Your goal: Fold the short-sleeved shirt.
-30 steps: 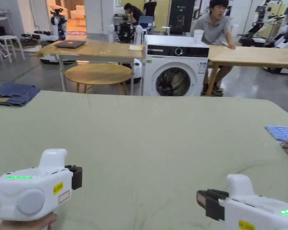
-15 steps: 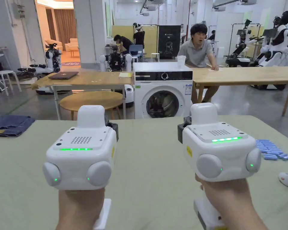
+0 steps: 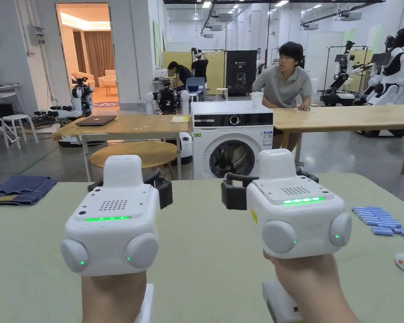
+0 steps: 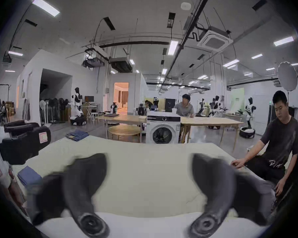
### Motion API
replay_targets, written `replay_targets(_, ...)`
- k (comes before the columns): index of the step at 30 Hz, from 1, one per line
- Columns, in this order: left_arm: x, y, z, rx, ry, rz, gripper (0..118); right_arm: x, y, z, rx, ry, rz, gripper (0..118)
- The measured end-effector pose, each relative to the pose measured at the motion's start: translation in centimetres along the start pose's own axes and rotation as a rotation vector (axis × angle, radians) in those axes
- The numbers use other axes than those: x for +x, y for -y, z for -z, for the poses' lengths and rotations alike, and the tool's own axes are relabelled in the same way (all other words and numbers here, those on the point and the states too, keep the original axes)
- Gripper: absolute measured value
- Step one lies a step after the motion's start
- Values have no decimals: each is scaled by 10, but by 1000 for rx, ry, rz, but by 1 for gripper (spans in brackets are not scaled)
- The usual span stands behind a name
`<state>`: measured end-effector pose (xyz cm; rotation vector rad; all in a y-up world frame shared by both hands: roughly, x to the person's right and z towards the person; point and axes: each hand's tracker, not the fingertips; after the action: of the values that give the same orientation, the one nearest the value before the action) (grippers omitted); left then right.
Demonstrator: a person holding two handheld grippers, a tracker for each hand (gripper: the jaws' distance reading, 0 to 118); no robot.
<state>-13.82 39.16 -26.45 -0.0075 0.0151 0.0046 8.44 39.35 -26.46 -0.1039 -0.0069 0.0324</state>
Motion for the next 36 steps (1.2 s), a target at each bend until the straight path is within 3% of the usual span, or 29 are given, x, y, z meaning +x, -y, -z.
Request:
replay_targets(2,-1,0,2,-7,-12,-8,101,1,3,-1,2,15,5,118)
replay_targets(3,-2,0,1,-10,-22,-6,106,2,3,0,-2,31,6,118)
replay_targets(10,0,-1,-1,-1,-32,12,107,6,2,-5,-34,-32,112,118)
replay_targets(12,-3,-3,-2,-7,-11,-13,107,3,0,-3,-61,32,102,118)
replay_targets(14,-4,-4,0,-23,0,-22,107,-8,-3,-5,-71,114,33,118)
replay_targets(17,-5,-5,0,-33,14,-34,107,-15,-2,-12,-28,123,-73,118)
replay_targets(19,-5,-4,-1,-32,19,-32,107,-23,-4,-17,-27,183,-72,118)
replay_targets(24,2,0,0,-39,34,3,107,-24,-8,-30,-1,61,-13,118)
replay_targets(27,4,1,-2,-33,45,7,107,-22,-11,-35,10,49,29,118)
replay_targets(34,7,0,-7,11,37,-8,107,-34,-1,-36,69,149,-55,118)
replay_targets(36,7,0,-7,7,44,-17,107,-34,-1,-35,44,137,-30,118)
